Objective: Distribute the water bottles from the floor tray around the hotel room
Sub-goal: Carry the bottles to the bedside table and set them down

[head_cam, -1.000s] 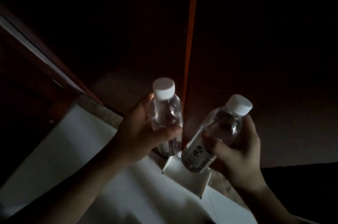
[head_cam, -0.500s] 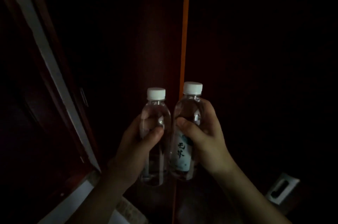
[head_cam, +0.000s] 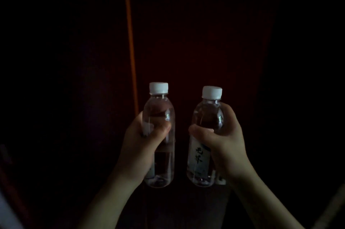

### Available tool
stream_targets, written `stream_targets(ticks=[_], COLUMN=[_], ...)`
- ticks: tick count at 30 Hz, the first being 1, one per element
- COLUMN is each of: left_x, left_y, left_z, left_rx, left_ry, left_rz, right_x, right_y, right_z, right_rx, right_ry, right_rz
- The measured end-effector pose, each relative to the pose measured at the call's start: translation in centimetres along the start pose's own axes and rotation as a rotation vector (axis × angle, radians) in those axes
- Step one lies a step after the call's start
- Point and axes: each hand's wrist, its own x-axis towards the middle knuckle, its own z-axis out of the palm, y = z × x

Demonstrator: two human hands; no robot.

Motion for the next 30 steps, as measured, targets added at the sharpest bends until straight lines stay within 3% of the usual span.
stream_targets(ticks=[7, 19, 30], left_x=[-1.9, -9.7, -16.5], left_y=[0.8, 3.3, 5.4], left_z=[11.0, 38.1, 52.2], left_rx=[-0.139, -0.375, -0.633], left_ry=[-0.296, -0.775, -1.061], left_rz=[-0.016, -0.021, -0.071], right_x=[-6.3, -18.2, -28.0], right_y=[-6.1, -18.9, -26.9], right_z=[-10.8, -31.7, -38.9], right_rx=[-0.188, -0.441, -0.764], right_ry=[0.345, 0.838, 1.244], right_rz=[-0.055, -0.210, -0.253])
